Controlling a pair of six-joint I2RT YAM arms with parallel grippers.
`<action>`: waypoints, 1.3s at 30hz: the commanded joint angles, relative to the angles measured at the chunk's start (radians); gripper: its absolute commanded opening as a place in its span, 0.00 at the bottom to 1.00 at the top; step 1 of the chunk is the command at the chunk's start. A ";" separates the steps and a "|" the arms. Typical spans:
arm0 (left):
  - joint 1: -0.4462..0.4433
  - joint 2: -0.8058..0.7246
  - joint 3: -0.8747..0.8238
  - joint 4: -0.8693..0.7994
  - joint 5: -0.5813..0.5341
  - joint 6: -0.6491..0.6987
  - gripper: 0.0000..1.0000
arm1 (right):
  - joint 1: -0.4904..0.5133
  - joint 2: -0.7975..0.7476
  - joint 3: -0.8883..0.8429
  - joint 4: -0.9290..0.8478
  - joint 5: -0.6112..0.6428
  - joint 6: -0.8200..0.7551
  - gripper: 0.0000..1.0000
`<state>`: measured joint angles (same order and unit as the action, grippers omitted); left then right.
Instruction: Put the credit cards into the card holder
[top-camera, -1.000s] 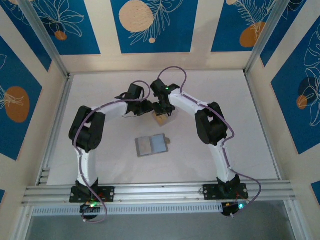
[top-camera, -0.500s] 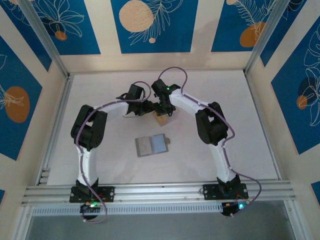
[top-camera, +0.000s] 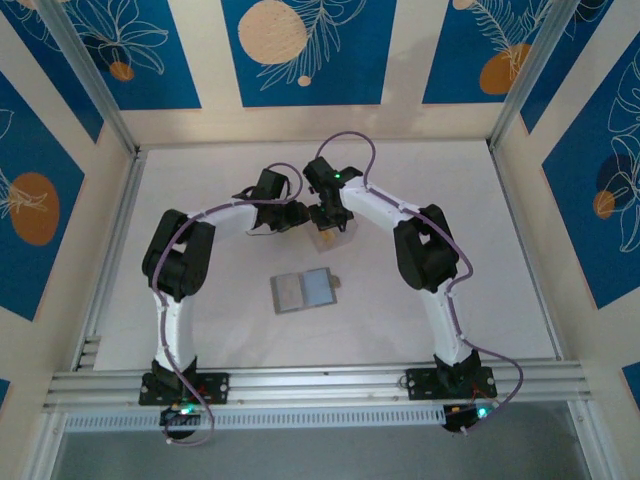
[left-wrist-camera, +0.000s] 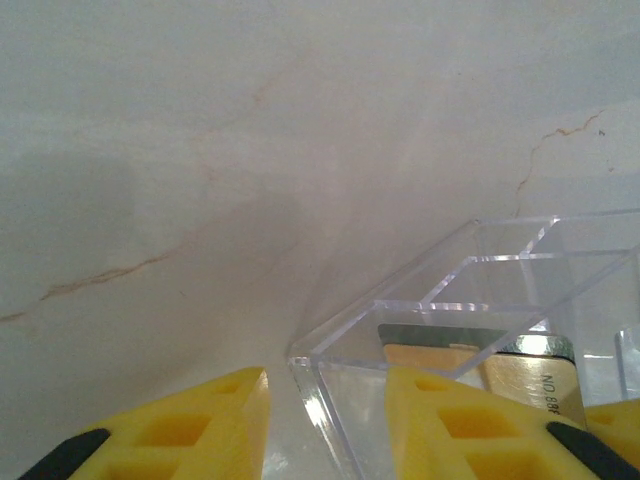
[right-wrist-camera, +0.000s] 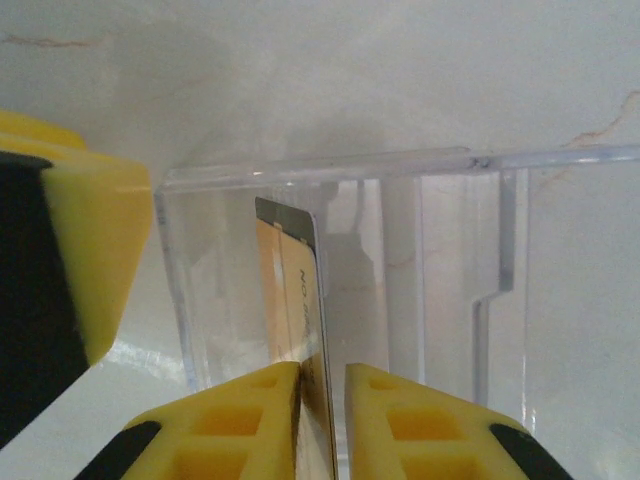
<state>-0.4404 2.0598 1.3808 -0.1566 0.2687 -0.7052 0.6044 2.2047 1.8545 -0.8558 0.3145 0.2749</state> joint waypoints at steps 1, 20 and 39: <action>0.003 0.017 -0.012 0.006 -0.003 0.006 0.35 | 0.010 -0.051 0.017 -0.041 0.012 -0.012 0.18; -0.003 0.017 -0.022 0.011 0.004 0.012 0.35 | -0.001 -0.057 0.005 0.004 -0.284 0.027 0.20; -0.004 0.018 -0.035 0.025 0.012 0.003 0.35 | -0.038 -0.020 0.015 0.019 -0.365 0.055 0.22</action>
<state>-0.4416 2.0651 1.3582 -0.1421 0.2653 -0.7052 0.5724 2.1933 1.8565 -0.8303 -0.0071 0.3187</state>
